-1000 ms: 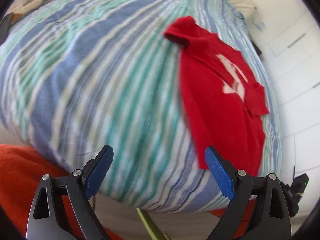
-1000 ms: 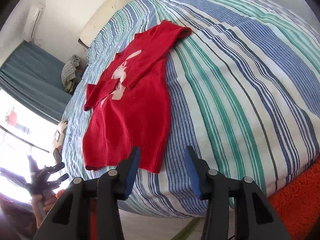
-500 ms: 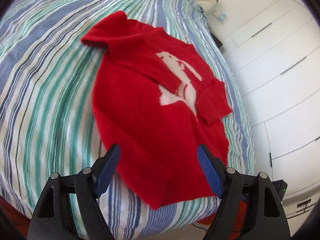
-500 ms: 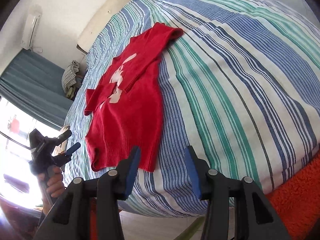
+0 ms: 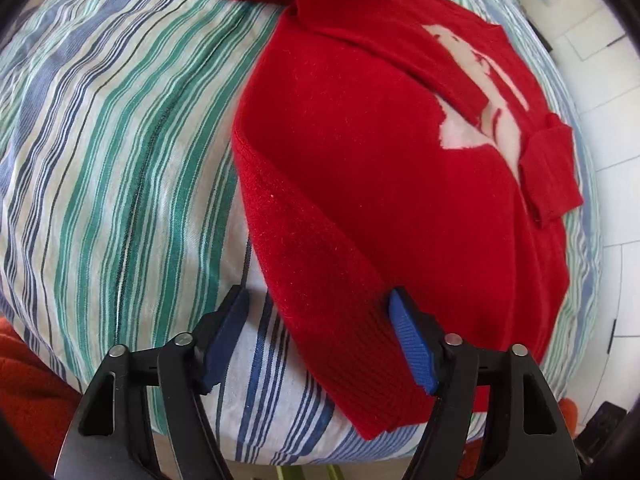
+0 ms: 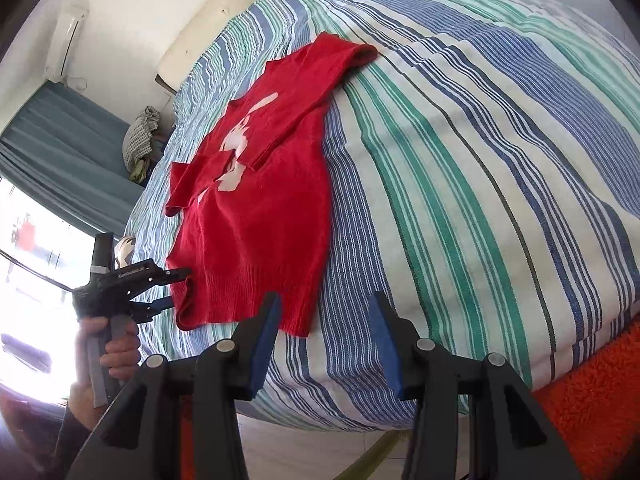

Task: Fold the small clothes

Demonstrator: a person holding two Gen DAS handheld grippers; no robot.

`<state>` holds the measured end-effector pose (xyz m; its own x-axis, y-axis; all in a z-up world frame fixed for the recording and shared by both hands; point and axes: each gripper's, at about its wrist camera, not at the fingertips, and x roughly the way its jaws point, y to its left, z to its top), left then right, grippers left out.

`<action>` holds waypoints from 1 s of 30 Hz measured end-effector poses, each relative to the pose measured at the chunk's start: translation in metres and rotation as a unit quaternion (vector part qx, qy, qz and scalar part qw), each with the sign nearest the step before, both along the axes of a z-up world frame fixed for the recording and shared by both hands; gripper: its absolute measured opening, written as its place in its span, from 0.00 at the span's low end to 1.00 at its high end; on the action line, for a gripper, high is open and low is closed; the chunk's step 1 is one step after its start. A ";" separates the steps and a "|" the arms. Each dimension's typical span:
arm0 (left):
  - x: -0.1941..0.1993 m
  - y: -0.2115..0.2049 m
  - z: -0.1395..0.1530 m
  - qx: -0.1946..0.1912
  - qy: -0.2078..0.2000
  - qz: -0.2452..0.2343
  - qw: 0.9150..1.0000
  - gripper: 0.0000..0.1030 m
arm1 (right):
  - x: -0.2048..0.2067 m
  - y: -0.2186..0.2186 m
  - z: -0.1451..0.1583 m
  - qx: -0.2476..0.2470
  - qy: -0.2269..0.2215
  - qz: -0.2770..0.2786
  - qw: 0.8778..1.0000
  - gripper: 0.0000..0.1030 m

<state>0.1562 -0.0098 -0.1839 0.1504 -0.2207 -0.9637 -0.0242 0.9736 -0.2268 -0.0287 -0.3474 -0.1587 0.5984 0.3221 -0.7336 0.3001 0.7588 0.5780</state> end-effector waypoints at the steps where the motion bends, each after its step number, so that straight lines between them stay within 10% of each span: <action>1: -0.001 0.003 0.003 -0.005 -0.003 -0.004 1.000 0.41 | -0.001 -0.001 0.000 0.001 0.001 -0.002 1.000 0.45; 3: -0.005 0.022 0.010 -0.066 0.007 -0.014 0.998 0.15 | -0.004 -0.004 0.002 0.002 -0.002 -0.008 1.000 0.45; 10: -0.024 0.119 0.019 -0.055 -0.018 0.026 0.998 0.16 | -0.001 -0.007 -0.003 0.007 0.006 -0.012 1.000 0.45; 12: -0.027 0.125 0.022 -0.104 -0.026 0.045 0.993 0.28 | 0.004 -0.001 -0.003 -0.001 0.009 -0.001 1.000 0.45; 15: -0.023 0.100 0.038 -0.116 -0.046 0.034 0.992 0.74 | 0.007 0.008 0.000 -0.018 0.008 0.012 1.000 0.45; 20: 0.004 0.025 0.045 -0.030 -0.046 0.020 0.998 0.82 | 0.005 0.009 -0.002 -0.026 0.010 0.013 1.000 0.45; 25: 0.006 -0.003 0.018 0.161 -0.054 -0.011 0.985 0.83 | 0.002 0.005 -0.002 -0.017 0.005 0.005 1.000 0.45; 30: -0.024 0.088 0.020 0.155 -0.040 0.028 0.987 0.79 | -0.005 -0.004 0.000 -0.006 -0.002 -0.007 1.000 0.45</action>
<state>0.1324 0.0782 -0.1644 0.2320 0.0941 -0.9681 -0.0732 0.9942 0.0791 -0.0336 -0.3511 -0.1585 0.6052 0.3041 -0.7357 0.3093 0.7618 0.5692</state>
